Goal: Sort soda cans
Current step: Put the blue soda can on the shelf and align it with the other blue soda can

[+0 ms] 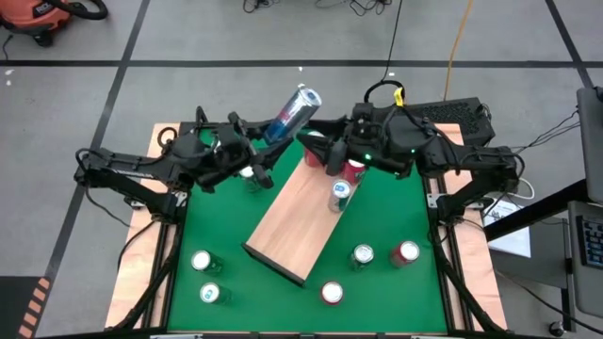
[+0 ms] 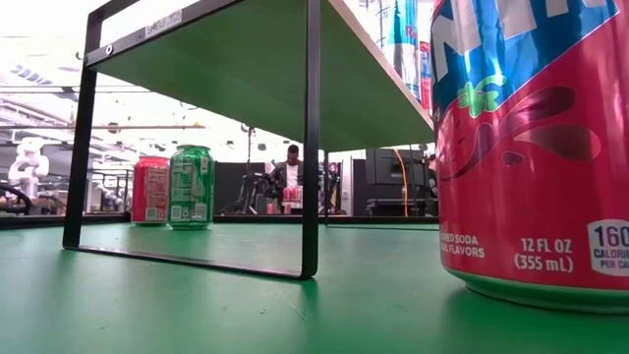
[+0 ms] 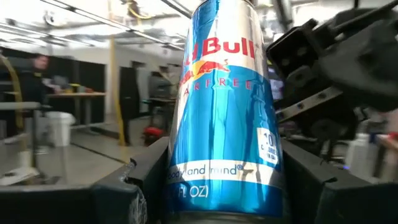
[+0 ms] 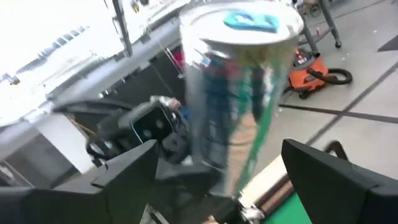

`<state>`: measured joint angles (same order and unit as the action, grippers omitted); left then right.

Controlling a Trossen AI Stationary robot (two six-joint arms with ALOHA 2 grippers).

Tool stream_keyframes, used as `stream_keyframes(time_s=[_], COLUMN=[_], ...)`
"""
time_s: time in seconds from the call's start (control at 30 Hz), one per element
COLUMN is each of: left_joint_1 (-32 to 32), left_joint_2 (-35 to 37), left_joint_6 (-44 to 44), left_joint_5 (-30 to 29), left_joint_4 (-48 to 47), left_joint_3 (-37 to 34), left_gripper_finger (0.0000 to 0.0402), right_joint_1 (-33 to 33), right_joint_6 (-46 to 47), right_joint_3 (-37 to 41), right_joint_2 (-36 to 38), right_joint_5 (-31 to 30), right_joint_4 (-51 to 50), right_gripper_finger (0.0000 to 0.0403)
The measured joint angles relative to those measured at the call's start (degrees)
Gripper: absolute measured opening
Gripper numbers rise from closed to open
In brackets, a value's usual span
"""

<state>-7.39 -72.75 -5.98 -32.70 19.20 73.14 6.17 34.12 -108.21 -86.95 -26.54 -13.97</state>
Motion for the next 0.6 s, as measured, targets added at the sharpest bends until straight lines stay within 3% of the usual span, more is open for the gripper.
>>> stream_keyframes(time_s=[0.33, 0.6], left_joint_1=[-2.27, -2.54], left_joint_2=[-1.35, -2.45], left_joint_6=[-2.37, -2.49], left_joint_5=[-6.25, -9.58], left_joint_4=[1.10, 1.11], left_joint_3=[0.00, -0.04], left_gripper_finger=[0.0219, 0.0219], right_joint_1=[-3.95, -4.28], right_joint_6=[0.96, -3.86], right_joint_3=[-0.02, -0.02], right_joint_2=[-1.76, -4.19], right_joint_5=[-1.91, -2.04], right_joint_4=[3.96, 10.26], right_gripper_finger=[0.0334, 0.0317])
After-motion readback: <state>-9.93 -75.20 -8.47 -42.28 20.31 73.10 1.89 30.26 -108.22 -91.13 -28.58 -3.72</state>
